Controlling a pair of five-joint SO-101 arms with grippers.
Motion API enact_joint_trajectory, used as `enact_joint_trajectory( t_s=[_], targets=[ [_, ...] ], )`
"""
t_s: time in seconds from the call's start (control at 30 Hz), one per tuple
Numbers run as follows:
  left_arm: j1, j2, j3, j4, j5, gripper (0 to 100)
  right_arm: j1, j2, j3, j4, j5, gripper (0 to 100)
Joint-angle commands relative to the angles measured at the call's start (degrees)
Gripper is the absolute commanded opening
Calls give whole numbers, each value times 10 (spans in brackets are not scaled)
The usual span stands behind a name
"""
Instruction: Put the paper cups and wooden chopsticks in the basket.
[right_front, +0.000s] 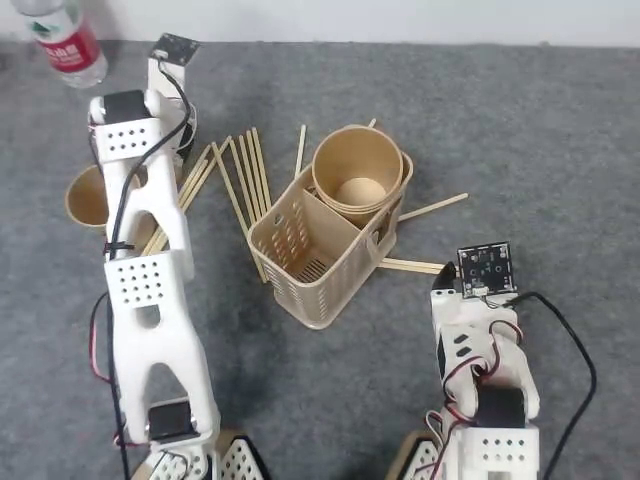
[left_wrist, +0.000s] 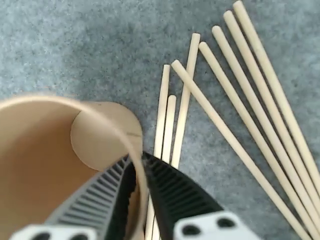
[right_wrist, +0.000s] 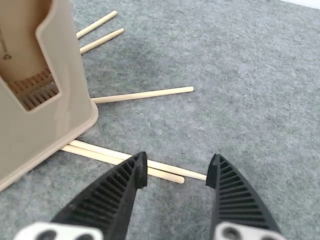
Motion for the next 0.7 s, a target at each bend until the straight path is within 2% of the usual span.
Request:
enact_joint_trajectory(
  t_s=[0.0,0.2,0.27,0.5,0.67],
  targets=[
    [4,-31,-36,8,-7,11,-5,-8,11,-2,8,209],
    [15,-69,-147,98,-33,10,-5,-8,11,-2,8,209],
    [20,-78,-166,102,-36,10,-5,-8,11,-2,8,209],
    [27,-160,-142,102,-37,10,-5,-7,11,0,8,209],
    [58,-256,-101,102,-40,10,-5,-7,11,0,8,209]
  ],
)
